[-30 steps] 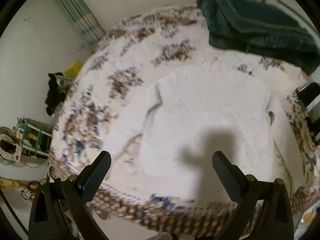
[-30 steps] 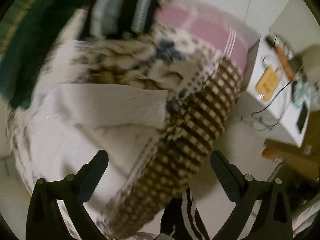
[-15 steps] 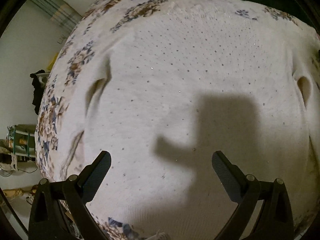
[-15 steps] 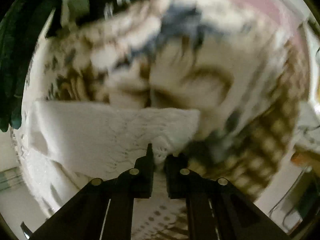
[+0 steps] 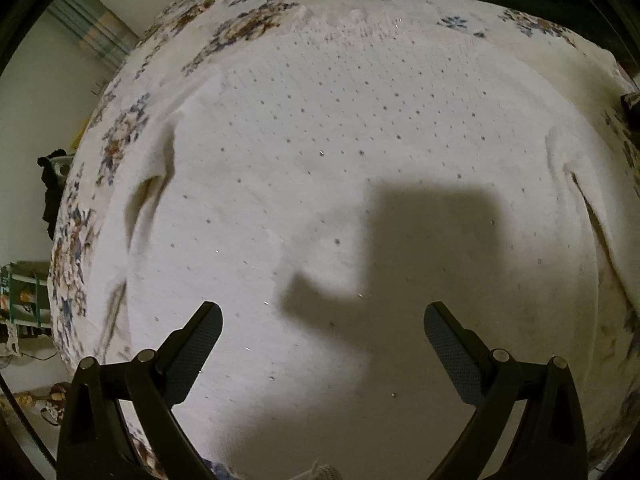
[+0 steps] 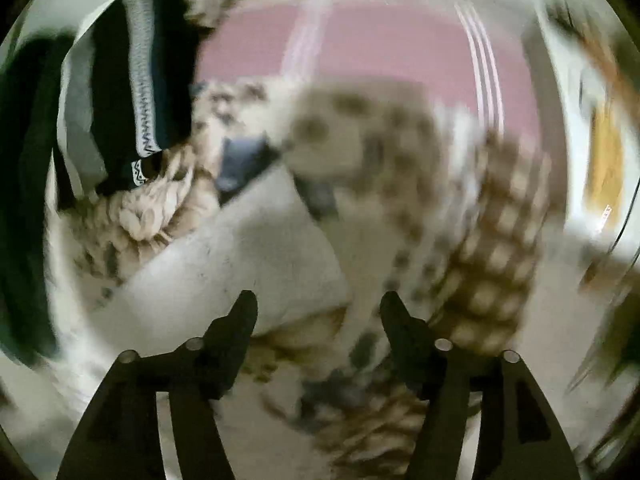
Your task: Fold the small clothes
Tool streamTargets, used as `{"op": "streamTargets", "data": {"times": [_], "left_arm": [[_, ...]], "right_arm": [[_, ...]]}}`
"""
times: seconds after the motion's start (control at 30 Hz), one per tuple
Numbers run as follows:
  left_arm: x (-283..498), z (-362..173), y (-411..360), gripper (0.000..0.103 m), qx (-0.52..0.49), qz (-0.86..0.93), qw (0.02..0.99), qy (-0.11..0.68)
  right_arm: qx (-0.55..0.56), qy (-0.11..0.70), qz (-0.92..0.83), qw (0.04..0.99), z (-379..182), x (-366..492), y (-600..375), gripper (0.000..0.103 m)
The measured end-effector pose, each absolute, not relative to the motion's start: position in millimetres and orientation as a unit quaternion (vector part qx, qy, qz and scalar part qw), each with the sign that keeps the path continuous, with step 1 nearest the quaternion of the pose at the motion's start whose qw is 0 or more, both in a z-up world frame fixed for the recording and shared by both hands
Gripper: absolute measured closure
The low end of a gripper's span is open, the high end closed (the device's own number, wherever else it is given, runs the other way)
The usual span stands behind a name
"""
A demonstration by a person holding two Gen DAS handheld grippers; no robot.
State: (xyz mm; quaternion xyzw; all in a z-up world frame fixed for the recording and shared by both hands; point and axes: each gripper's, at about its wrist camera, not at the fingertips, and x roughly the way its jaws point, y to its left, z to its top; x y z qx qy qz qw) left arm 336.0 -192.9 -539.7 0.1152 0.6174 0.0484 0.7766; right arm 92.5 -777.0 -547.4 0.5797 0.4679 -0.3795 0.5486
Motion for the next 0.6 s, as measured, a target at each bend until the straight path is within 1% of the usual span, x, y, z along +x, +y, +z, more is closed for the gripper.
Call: {"op": "streamTargets", "data": {"times": [0.1, 0.17, 0.2, 0.23, 0.27, 0.3, 0.5, 0.6], "left_arm": [[332, -549, -191, 0.0, 0.11, 0.049, 0.77, 0.627], [331, -553, -186, 0.0, 0.103, 0.052, 0.766, 0.632], [331, -553, -184, 0.0, 0.101, 0.054, 0.765, 0.633], [330, -554, -181, 0.0, 0.098, 0.055, 0.765, 0.634], [331, -553, -177, 0.0, 0.095, 0.058, 0.766, 0.633], [331, -553, -173, 0.0, 0.092, 0.061, 0.767, 0.632], [337, -548, -132, 0.0, 0.047, 0.088, 0.772, 0.628], [338, -544, -113, 0.0, 0.025, 0.094, 0.776, 0.623]], "right_arm": [[0.652, 0.402, -0.368, 0.527, -582, 84, -775, 0.036], [0.668, 0.37, -0.377, 0.525, -590, 84, -777, 0.035], [0.672, 0.348, -0.386, 0.527, -592, 86, -779, 0.035], [0.673, 0.321, -0.396, 0.536, -589, 89, -781, 0.039], [0.668, 0.308, -0.397, 0.549, -584, 94, -783, 0.074], [0.655, 0.316, -0.4, 0.558, -577, 103, -786, 0.092], [0.539, 0.335, -0.419, 0.65, -487, 156, -802, 0.094], [0.498, 0.358, -0.393, 0.685, -447, 201, -793, 0.094]]}}
